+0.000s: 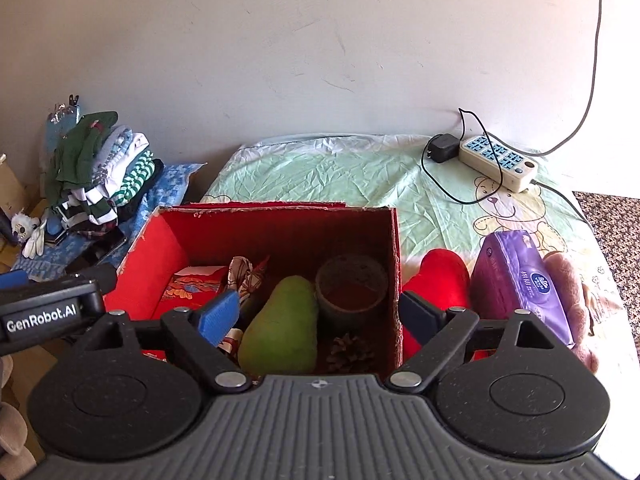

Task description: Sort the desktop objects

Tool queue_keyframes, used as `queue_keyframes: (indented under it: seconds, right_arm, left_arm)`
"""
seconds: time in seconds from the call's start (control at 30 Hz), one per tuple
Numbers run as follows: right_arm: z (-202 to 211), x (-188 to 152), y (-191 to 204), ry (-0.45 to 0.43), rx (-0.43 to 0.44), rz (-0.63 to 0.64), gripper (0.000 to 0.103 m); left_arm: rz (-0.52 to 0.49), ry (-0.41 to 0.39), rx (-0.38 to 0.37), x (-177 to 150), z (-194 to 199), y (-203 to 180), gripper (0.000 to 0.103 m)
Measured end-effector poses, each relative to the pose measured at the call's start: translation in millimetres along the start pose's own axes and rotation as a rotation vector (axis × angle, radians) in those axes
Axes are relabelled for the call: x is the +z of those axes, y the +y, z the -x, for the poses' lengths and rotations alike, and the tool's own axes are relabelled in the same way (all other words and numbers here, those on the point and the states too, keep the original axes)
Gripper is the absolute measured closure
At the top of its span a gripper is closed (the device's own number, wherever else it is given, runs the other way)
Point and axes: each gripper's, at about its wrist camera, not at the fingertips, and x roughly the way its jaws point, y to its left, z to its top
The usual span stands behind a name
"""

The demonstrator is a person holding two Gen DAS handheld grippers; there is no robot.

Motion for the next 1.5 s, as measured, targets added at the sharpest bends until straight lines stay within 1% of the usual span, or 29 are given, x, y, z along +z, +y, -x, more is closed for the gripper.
queue_keyframes:
  seconds: [0.1, 0.2, 0.37, 0.5, 0.6, 0.8, 0.93, 1.07, 1.23, 1.33, 1.5]
  right_arm:
    - [4.5, -6.5, 0.1, -0.022, 0.012, -0.014, 0.014]
    - [4.9, -10.9, 2.5, -0.025, 0.017, -0.014, 0.014]
    - [1.1, -15.2, 4.8, -0.028, -0.017, -0.042, 0.014]
    - [-6.1, -17.9, 8.6, -0.011, -0.053, -0.059, 0.014]
    - [-8.2, -19.4, 9.3, -0.017, -0.069, -0.090, 0.015]
    - [-10.1, -21.7, 14.3, -0.020, -0.109, -0.128, 0.014]
    - [-9.8, -22.7, 20.6, -0.028, -0.133, -0.130, 0.014]
    - [-12.0, -21.8, 24.6, -0.018, -0.148, -0.137, 0.014]
    - [-15.1, -17.6, 29.0, -0.020, -0.159, -0.122, 0.014]
    - [-18.2, -14.8, 30.0, -0.015, -0.159, -0.111, 0.014]
    - [-22.9, -13.2, 29.4, -0.003, -0.156, -0.100, 0.014]
  left_arm:
    - [0.004, 0.009, -0.001, -2.5, -0.6, -1.4, 0.001]
    - [-0.002, -0.005, -0.017, -4.1, 0.9, -3.8, 0.001]
    - [-0.046, -0.022, -0.049, -3.2, -2.6, -3.3, 0.001]
    - [-0.063, 0.011, -0.095, -3.7, -15.3, 3.4, 0.001]
    - [-0.070, 0.022, -0.118, -3.9, -23.2, 6.3, 0.001]
    - [-0.116, -0.004, -0.154, -4.2, -27.0, 10.5, 0.001]
    - [-0.104, 0.002, -0.221, -4.5, -30.4, 19.0, 0.001]
    - [-0.077, 0.004, -0.255, -2.2, -34.5, 25.8, 0.001]
    - [-0.052, 0.035, -0.290, -2.6, -44.5, 30.6, 0.001]
    - [-0.058, 0.058, -0.287, -4.6, -51.2, 30.9, 0.001]
    - [-0.055, 0.115, -0.259, -5.6, -65.5, 32.2, 0.001]
